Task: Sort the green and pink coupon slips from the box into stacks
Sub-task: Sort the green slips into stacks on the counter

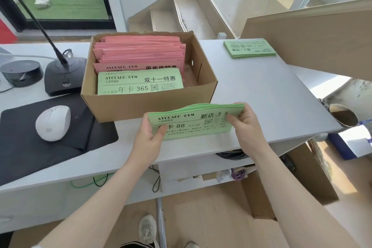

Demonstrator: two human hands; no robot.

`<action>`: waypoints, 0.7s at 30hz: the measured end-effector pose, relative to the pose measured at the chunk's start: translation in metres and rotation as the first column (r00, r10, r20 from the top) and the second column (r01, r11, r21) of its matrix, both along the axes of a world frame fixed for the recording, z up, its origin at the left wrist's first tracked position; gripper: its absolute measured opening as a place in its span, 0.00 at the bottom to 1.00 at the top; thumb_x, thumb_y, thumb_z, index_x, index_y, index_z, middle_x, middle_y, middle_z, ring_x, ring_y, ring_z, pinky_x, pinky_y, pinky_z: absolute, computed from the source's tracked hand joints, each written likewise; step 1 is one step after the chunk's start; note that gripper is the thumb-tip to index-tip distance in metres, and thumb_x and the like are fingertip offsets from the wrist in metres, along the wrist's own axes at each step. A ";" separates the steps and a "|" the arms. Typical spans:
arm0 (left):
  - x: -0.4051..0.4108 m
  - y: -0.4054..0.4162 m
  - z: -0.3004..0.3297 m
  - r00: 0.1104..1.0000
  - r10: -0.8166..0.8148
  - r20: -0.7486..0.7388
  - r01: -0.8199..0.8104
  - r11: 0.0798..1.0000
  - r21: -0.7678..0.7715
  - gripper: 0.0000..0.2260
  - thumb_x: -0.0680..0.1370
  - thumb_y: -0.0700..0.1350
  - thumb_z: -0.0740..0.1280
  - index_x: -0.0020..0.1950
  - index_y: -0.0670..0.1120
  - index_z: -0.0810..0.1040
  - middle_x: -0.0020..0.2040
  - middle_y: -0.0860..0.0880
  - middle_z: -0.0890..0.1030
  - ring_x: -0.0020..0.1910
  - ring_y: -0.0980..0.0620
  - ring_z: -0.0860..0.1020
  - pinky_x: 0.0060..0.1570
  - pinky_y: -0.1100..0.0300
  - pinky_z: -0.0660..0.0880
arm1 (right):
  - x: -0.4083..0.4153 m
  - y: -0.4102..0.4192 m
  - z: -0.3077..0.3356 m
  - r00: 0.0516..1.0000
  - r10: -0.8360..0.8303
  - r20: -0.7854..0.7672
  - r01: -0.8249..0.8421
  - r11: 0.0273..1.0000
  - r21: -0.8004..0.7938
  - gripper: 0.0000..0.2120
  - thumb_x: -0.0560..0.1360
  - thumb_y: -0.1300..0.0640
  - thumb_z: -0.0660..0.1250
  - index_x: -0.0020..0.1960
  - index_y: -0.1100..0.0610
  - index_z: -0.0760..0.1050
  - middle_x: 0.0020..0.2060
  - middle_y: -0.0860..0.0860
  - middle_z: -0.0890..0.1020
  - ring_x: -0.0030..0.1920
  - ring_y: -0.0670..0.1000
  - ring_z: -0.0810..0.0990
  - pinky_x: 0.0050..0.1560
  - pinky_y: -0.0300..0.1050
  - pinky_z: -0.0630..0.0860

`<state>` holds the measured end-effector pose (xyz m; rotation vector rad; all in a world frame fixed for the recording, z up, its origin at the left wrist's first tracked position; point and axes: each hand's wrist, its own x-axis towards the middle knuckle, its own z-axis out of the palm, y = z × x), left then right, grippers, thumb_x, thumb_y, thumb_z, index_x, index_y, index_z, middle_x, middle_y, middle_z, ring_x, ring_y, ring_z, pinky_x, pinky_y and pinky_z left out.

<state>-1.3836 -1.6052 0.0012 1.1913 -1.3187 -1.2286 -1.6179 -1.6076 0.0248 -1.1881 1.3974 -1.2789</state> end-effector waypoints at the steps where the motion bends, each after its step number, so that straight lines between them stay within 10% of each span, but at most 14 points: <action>1: 0.000 -0.001 0.001 1.000 -0.003 -0.009 0.003 1.000 -0.017 0.12 0.79 0.34 0.60 0.52 0.52 0.68 0.52 0.54 0.79 0.54 0.60 0.77 0.59 0.61 0.71 | 0.000 -0.001 0.002 1.000 -0.012 -0.004 0.012 0.999 -0.033 0.12 0.76 0.72 0.59 0.49 0.56 0.69 0.42 0.50 0.78 0.42 0.41 0.77 0.43 0.33 0.73; 9: -0.007 -0.016 -0.015 0.925 -0.160 0.344 0.184 0.982 -0.038 0.15 0.79 0.35 0.58 0.64 0.43 0.63 0.57 0.55 0.73 0.55 0.57 0.72 0.47 0.78 0.64 | 0.001 -0.002 -0.011 0.993 -0.114 -0.032 0.115 0.993 0.020 0.11 0.77 0.69 0.59 0.53 0.54 0.69 0.49 0.47 0.79 0.46 0.37 0.79 0.46 0.32 0.74; 15: -0.015 -0.027 0.005 0.868 -0.131 0.480 0.243 0.953 -0.179 0.10 0.79 0.40 0.61 0.60 0.43 0.67 0.50 0.48 0.81 0.46 0.43 0.79 0.47 0.49 0.76 | -0.025 -0.003 -0.003 0.959 -0.270 -0.083 0.273 0.962 0.029 0.14 0.75 0.70 0.62 0.54 0.53 0.70 0.48 0.46 0.80 0.47 0.42 0.79 0.48 0.35 0.77; 21: -0.064 -0.033 0.023 0.884 -0.119 0.452 0.270 0.919 -0.286 0.19 0.78 0.38 0.60 0.66 0.53 0.64 0.49 0.59 0.77 0.44 0.55 0.76 0.42 0.59 0.71 | -0.068 -0.004 0.001 0.933 -0.330 -0.145 0.340 0.939 0.048 0.25 0.75 0.68 0.63 0.65 0.48 0.63 0.50 0.50 0.77 0.48 0.48 0.77 0.47 0.40 0.75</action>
